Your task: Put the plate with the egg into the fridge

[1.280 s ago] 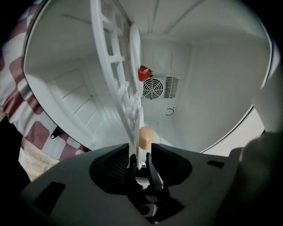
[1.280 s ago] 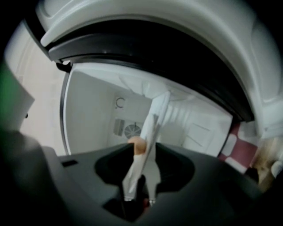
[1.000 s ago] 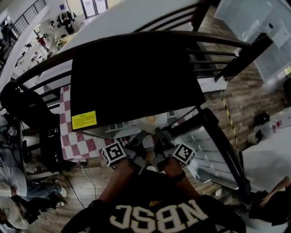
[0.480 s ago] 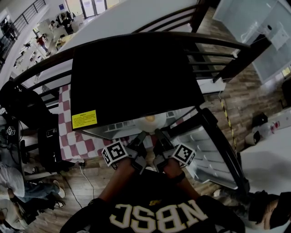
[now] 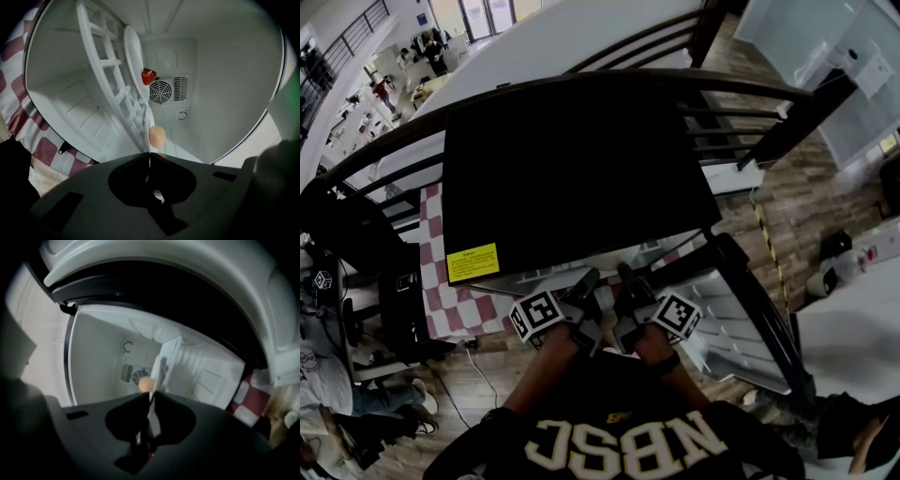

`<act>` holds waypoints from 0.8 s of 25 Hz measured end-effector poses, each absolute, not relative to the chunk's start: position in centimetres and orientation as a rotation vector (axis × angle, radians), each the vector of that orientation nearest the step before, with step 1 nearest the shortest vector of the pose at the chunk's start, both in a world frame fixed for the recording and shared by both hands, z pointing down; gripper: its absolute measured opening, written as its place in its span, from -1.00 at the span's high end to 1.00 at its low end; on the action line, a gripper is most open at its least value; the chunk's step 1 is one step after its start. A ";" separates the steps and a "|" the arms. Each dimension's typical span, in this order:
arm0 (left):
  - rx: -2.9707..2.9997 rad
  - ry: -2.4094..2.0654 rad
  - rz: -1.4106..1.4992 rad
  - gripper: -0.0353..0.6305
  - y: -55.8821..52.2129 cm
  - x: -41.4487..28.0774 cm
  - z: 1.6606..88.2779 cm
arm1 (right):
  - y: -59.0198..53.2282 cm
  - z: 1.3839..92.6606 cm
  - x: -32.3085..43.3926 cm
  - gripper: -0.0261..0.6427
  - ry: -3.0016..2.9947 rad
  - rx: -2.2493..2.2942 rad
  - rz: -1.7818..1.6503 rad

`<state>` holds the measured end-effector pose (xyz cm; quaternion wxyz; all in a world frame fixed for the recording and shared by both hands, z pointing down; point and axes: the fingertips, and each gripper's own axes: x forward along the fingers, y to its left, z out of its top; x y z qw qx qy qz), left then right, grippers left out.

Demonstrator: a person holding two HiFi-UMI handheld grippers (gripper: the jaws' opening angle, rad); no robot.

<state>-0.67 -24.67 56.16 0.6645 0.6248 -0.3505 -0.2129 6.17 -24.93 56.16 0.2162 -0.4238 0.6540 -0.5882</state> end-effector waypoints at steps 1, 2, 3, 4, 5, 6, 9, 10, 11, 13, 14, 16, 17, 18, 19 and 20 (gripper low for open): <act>1.413 -0.793 -0.479 0.80 -24.9 -0.6 56.1 | -25.2 56.1 6.2 0.77 1.817 -1.170 -1.622; 1.413 -0.794 -0.479 0.80 -25.1 -0.6 56.1 | -25.5 56.0 6.2 0.77 1.828 -1.155 -1.605; 1.412 -0.796 -0.478 0.80 -25.3 -0.6 56.1 | -25.8 55.9 6.2 0.78 1.836 -1.143 -1.593; 1.411 -0.798 -0.477 0.80 -25.4 -0.6 56.1 | -26.0 55.9 6.1 0.78 1.837 -1.143 -1.592; 1.411 -0.800 -0.477 0.80 -25.6 -0.6 56.1 | -26.2 55.9 6.1 0.77 1.836 -1.146 -1.595; 1.411 -0.803 -0.476 0.81 -25.7 -0.7 56.1 | -26.3 55.9 6.0 0.77 1.834 -1.142 -1.596; 1.410 -0.812 -0.471 0.81 -26.1 -0.7 56.2 | -26.4 56.1 6.0 0.77 1.806 -1.174 -1.635; 1.409 -0.814 -0.469 0.81 -26.2 -0.7 56.2 | -26.4 56.3 6.0 0.77 1.803 -1.192 -1.645; 1.408 -0.815 -0.467 0.81 -26.2 -0.7 56.3 | -26.5 56.3 6.0 0.77 1.804 -1.196 -1.646; 1.406 -0.813 -0.465 0.82 -26.3 -0.6 56.2 | -27.0 56.2 5.8 0.77 1.819 -1.167 -1.626; 1.405 -0.811 -0.464 0.82 -26.4 -0.6 56.2 | -27.1 56.1 5.7 0.77 1.824 -1.156 -1.619; 1.408 -0.808 -0.462 0.82 -26.5 -0.5 56.2 | -27.3 56.2 5.6 0.77 1.827 -1.156 -1.618; 1.410 -0.807 -0.461 0.82 -26.5 -0.4 56.1 | -27.4 56.1 5.6 0.77 1.832 -1.150 -1.611; 1.412 -0.805 -0.460 0.82 -26.5 -0.3 56.1 | -27.5 56.0 5.6 0.77 1.837 -1.143 -1.604; 1.413 -0.804 -0.458 0.82 -26.5 -0.3 56.1 | -27.5 55.9 5.5 0.77 1.842 -1.141 -1.599; 1.414 -0.804 -0.454 0.82 -26.5 -0.2 56.1 | -27.6 55.8 5.5 0.77 1.852 -1.143 -1.595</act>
